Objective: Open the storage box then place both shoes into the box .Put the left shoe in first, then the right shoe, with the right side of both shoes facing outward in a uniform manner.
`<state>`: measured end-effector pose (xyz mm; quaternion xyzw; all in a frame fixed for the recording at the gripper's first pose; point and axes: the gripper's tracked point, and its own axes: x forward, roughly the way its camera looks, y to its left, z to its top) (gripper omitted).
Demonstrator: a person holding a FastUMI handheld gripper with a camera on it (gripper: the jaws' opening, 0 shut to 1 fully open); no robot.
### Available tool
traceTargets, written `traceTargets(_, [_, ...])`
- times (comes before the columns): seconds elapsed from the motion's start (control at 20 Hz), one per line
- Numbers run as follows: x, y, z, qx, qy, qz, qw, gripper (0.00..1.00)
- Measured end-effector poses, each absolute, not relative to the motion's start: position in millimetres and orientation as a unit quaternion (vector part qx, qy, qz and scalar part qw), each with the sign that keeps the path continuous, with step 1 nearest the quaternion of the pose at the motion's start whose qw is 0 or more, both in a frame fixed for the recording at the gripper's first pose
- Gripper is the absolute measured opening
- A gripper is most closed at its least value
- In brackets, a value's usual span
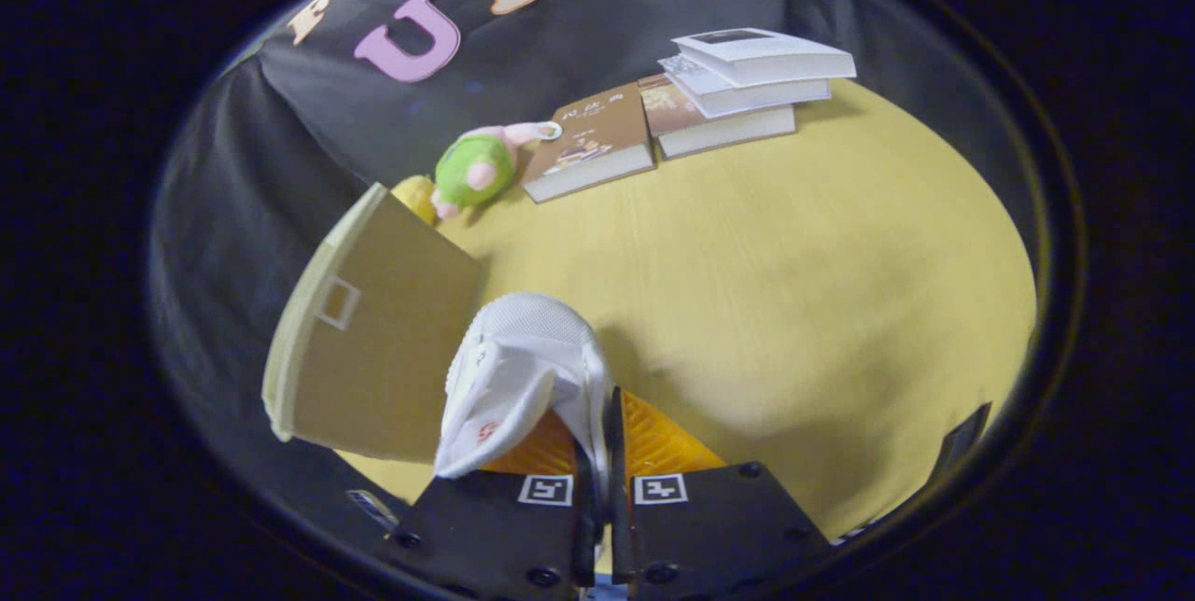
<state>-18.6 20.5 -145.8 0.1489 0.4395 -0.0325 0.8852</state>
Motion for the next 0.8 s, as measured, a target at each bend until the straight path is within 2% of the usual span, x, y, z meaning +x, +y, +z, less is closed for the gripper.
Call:
traceTargets(0.2, [-21,65,-84,0.149,0.402,0.02,0.903,0.1])
traceTargets(0.45, [5,165,-13,0.131,0.366,0.095,0.916,0.1])
traceTargets(0.65, [45,243,-18,0.125,0.378,0.108,0.911,0.1])
traceTargets(0.8, [78,269,-51,0.132,0.396,0.075,0.905,0.1])
